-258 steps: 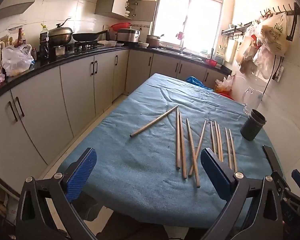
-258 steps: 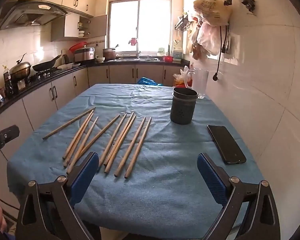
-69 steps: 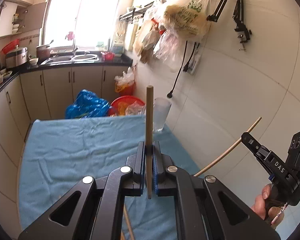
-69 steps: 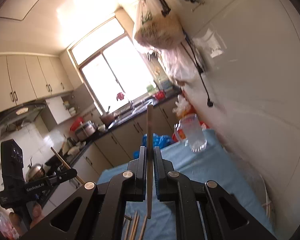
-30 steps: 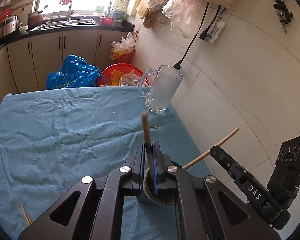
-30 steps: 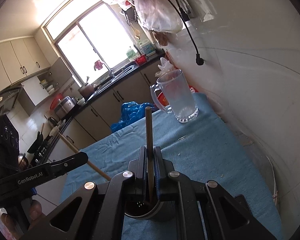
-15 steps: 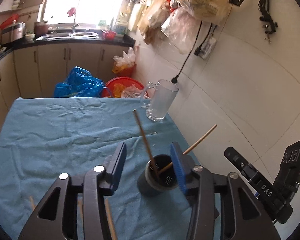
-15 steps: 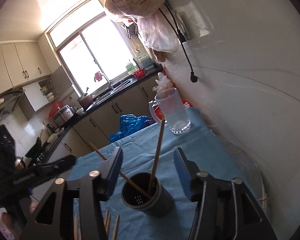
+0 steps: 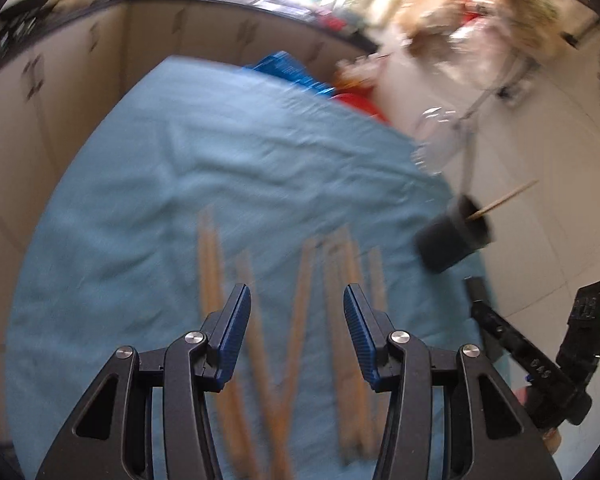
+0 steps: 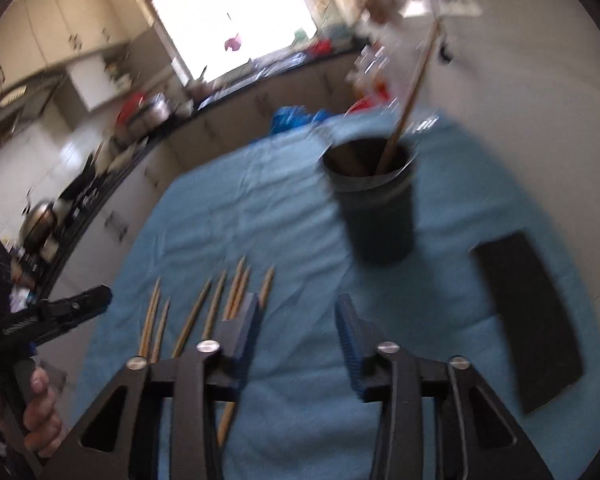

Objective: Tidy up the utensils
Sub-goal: 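Move the left gripper back to the chopsticks and close on another, then lift the chopstick upright with the left gripper and carry it to the grey cup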

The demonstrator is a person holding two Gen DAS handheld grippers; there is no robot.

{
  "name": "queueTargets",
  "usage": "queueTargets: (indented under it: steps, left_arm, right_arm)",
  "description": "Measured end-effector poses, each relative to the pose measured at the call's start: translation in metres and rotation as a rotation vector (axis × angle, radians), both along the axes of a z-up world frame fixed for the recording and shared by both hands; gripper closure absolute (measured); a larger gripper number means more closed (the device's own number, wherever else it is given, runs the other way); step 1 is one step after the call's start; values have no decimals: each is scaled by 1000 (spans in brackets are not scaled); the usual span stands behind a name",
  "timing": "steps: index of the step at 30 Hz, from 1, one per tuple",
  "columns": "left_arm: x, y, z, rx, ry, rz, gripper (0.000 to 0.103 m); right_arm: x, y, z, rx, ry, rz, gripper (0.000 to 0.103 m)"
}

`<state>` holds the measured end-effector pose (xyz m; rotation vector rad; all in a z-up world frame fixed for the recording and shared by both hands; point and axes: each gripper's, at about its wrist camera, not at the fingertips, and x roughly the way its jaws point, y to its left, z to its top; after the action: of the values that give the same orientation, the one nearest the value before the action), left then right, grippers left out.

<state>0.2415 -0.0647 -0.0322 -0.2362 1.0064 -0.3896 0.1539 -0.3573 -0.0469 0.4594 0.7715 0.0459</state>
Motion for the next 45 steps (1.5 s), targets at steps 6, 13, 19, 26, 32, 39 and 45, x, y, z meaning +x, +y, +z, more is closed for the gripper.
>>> queueTargets:
  steps: [6, 13, 19, 26, 32, 39, 45]
  left_arm:
    - [13, 34, -40, -34, 134, 40, 56]
    - [36, 33, -60, -15, 188, 52, 73]
    - [44, 29, -60, 48, 179, 60, 87]
    - [60, 17, -58, 157, 170, 20, 92]
    - [59, 22, -58, 160, 171, 26, 95]
    - [58, 25, -58, 152, 182, 24, 95]
    - [58, 27, -57, 153, 180, 10, 95]
  right_arm:
    - [16, 29, -9, 9, 45, 63, 68]
    - [18, 47, -10, -29, 65, 70, 68]
    - [14, 46, -9, -37, 65, 63, 68]
    - [16, 49, -13, -35, 76, 71, 68]
    - [20, 44, -13, -38, 101, 59, 68]
    - [62, 58, -21, 38, 189, 155, 71]
    - [105, 70, -35, 68, 269, 173, 80]
